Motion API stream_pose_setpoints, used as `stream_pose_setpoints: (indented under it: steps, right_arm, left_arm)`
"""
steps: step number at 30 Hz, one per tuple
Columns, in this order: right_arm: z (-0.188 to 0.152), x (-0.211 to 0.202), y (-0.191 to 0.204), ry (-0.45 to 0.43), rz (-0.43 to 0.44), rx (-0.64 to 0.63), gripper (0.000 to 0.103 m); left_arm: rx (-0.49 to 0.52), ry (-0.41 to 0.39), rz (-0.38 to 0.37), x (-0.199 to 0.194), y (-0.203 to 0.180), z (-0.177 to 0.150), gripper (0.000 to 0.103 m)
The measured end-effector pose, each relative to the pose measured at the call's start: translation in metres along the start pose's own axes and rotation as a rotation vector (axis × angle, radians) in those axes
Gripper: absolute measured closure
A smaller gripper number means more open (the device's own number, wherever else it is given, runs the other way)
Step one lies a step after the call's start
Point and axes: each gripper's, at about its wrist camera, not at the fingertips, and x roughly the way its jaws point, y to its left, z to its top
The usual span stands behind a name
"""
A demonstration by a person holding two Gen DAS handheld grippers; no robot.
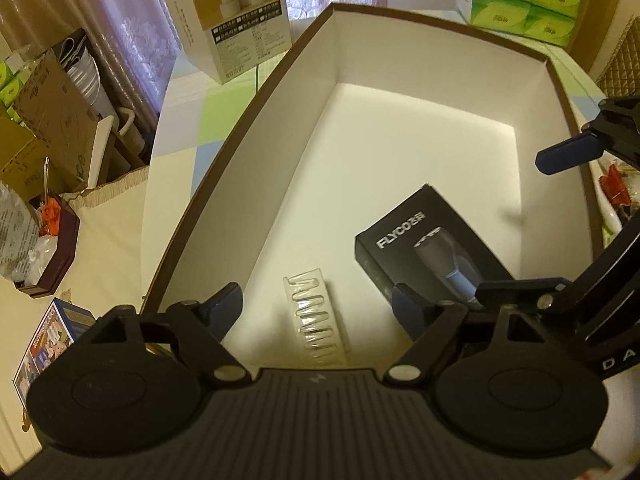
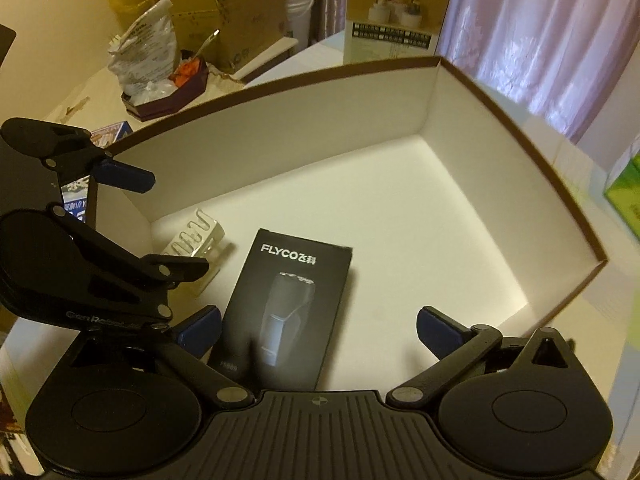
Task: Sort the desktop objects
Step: 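Open the right tool dropping the FLYCO box while the left tool releases the comb strip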
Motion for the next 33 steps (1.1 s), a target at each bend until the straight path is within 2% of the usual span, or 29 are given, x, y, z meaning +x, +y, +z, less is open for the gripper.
stream_pose_setpoints:
  steps: [9, 17, 33]
  right_arm:
    - [-0.006, -0.028, 0.006, -0.08, -0.004, 0.014, 0.002]
    - [-0.027, -0.067, 0.008, -0.148, 0.011, 0.03, 0.002]
    - [-0.088, -0.128, 0.012, -0.232, 0.085, 0.052, 0.002]
  left_arm:
    - [-0.006, -0.061, -0.001, -0.035, -0.013, 0.0, 0.014]
    - [-0.022, -0.113, 0.019, -0.069, -0.028, -0.007, 0.014]
    - [-0.097, -0.171, 0.055, -0.134, -0.068, -0.053, 0.012]
